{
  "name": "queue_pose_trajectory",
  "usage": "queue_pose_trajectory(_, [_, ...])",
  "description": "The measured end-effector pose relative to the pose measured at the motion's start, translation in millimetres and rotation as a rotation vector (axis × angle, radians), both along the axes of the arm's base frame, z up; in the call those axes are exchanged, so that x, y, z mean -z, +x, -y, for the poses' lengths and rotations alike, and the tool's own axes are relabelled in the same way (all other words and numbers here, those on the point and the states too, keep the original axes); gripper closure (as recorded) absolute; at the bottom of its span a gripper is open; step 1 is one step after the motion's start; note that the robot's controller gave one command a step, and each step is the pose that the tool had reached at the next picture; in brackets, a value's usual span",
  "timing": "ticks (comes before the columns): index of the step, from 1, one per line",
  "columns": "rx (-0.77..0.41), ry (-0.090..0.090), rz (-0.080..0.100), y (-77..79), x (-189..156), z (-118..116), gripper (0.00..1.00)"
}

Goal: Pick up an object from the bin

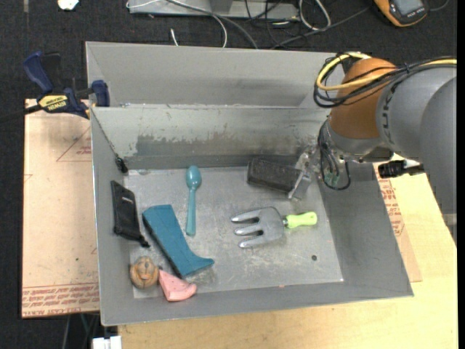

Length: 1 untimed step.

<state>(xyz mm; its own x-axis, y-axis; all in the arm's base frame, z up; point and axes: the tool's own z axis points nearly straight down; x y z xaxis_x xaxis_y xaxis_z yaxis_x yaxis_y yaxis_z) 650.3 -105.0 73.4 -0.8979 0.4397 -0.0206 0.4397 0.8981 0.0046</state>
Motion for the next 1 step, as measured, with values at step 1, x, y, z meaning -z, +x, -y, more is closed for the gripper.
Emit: queue_pose_trajectory(1, [0.000, 0.000, 0.000, 0.0, 0.0, 0.0, 1.00])
